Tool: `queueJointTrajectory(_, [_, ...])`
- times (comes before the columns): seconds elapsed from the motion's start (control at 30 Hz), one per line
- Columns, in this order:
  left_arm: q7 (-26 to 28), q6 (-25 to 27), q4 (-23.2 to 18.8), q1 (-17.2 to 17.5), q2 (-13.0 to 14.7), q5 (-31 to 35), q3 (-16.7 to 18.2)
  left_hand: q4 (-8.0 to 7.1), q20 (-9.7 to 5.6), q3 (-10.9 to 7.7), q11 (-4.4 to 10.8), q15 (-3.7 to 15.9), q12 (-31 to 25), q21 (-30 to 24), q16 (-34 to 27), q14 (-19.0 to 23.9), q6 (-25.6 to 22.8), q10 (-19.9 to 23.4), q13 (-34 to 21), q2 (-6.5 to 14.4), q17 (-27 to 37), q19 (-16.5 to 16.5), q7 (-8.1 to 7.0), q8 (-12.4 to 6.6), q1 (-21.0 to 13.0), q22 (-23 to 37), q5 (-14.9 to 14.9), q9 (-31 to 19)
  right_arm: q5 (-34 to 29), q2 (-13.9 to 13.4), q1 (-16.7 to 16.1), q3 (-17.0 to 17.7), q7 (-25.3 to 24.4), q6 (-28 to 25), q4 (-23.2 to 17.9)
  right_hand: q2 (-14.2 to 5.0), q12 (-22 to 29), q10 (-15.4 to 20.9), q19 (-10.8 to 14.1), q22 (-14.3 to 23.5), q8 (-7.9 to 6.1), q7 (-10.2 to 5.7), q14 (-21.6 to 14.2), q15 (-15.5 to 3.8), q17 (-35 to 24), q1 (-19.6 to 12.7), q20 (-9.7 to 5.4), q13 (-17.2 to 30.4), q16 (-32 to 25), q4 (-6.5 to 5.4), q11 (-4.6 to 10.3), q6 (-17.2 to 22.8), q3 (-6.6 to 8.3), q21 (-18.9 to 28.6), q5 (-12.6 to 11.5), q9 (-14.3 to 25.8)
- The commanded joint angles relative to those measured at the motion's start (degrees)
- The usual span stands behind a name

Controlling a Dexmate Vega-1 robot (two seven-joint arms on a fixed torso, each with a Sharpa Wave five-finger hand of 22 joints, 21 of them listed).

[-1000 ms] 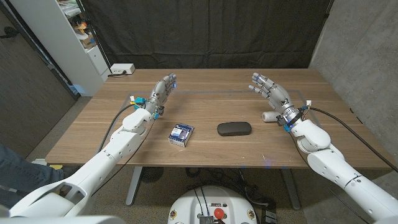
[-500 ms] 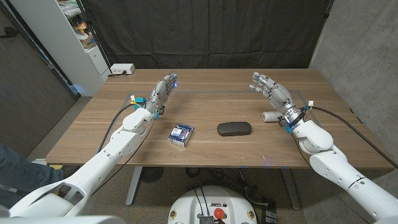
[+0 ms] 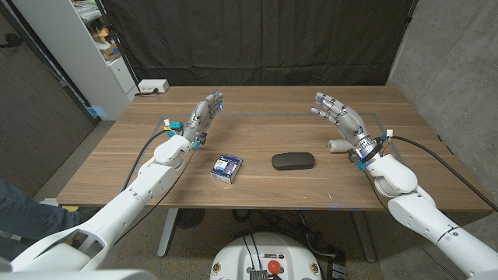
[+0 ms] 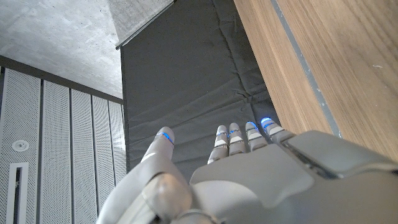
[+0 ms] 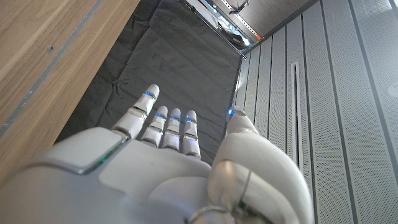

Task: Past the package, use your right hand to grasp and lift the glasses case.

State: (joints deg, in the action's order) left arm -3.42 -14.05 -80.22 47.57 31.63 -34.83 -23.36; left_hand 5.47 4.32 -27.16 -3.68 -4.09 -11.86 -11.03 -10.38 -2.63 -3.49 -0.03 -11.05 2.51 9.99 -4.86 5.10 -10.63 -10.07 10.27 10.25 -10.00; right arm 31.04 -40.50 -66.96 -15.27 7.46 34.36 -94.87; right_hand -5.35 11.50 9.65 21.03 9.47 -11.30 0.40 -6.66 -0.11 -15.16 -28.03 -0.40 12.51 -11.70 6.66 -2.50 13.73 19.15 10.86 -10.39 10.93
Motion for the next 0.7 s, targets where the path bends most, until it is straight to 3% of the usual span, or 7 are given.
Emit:
queueJointTrajectory(0.03, [0.4,0.2,-0.6,0.2,0.0,0.2,-0.2,0.18,0.22,-0.03,0.09,-0.20,-0.2,-0.2,-0.3,-0.1,-0.3,-0.1,-0.2,0.1,0.3,-0.2,0.07,-0.11,-0.6,0.1,0.0,-0.2,-3.6,0.1,-1.0,0.2,-2.1,1.5,-0.3,0.13,-0.1,-0.3,0.4,0.3,-0.38,-0.26,0.1,-0.32,0.1,-0.5,0.09,0.0,0.1,0.54,-0.01,0.6,0.09,0.1,-0.3,0.2])
queueJointTrajectory(0.7, [1.0,1.2,-2.0,0.9,0.7,0.3,-0.1,0.27,0.53,0.10,0.17,-0.09,-0.2,-0.2,-0.3,0.0,-0.4,-0.1,-0.2,0.2,0.4,-0.2,0.04,-0.12,-0.5,0.1,0.0,-0.2,-11.6,-0.7,-2.0,1.1,-5.9,3.3,-0.2,0.26,-0.3,-1.1,0.0,0.3,-0.31,-0.32,0.6,-0.65,0.6,-1.1,-0.28,-0.1,0.3,1.08,0.20,0.8,0.40,0.0,-0.4,0.2])
